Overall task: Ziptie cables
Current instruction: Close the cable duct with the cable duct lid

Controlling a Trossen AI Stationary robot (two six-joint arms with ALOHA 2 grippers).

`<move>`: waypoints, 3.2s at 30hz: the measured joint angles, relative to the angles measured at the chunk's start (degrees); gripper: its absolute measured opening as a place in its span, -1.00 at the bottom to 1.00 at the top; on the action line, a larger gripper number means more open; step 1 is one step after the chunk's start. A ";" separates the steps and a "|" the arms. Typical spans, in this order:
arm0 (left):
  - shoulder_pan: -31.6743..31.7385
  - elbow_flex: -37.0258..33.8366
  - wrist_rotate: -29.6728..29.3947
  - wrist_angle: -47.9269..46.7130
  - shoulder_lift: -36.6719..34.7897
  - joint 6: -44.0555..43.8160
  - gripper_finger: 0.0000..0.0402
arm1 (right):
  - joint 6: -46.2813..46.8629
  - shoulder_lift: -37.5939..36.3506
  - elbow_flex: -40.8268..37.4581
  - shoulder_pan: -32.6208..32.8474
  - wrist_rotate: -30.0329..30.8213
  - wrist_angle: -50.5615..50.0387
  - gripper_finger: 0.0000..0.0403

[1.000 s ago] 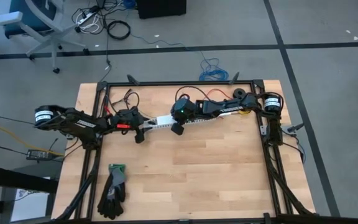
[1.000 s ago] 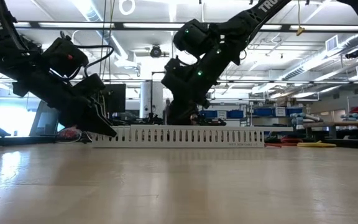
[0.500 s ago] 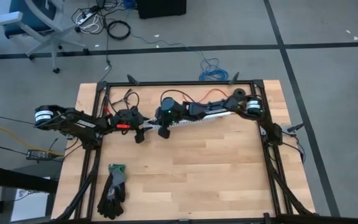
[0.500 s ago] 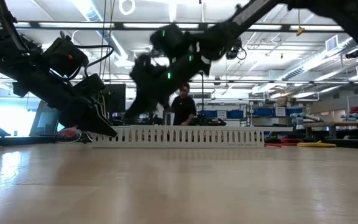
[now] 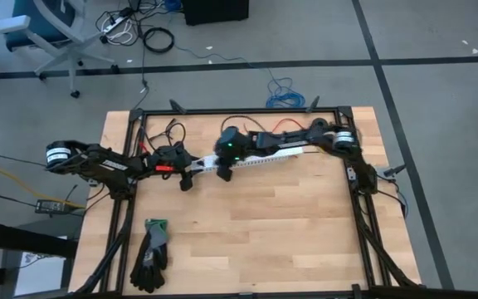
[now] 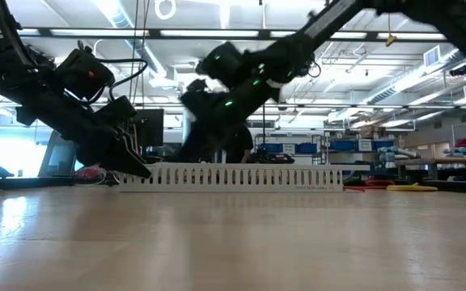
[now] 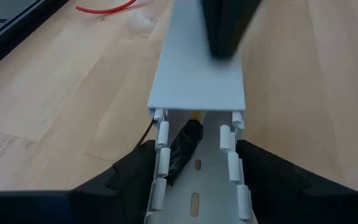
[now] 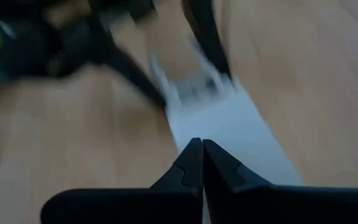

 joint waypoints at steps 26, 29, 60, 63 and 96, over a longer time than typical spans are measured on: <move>-0.05 0.13 -0.57 -0.22 -0.44 -1.08 0.34 | -10.62 -7.09 3.68 4.06 11.45 -6.58 -1.00; -0.05 0.33 -0.56 -0.25 -1.27 -1.73 0.35 | -11.08 -8.94 3.81 3.74 11.53 -9.14 -1.00; -0.05 0.37 -0.44 -3.47 -2.43 -4.92 0.35 | -3.20 -22.90 -24.43 -0.48 11.60 10.33 -1.00; -0.05 0.37 -0.41 -2.60 -2.43 -4.94 0.35 | -0.88 -25.22 -28.60 -0.99 11.57 11.80 -1.00; -0.05 0.42 1.06 -2.67 -0.81 -8.95 0.62 | -4.06 -25.52 -31.60 -0.34 11.49 16.16 -1.00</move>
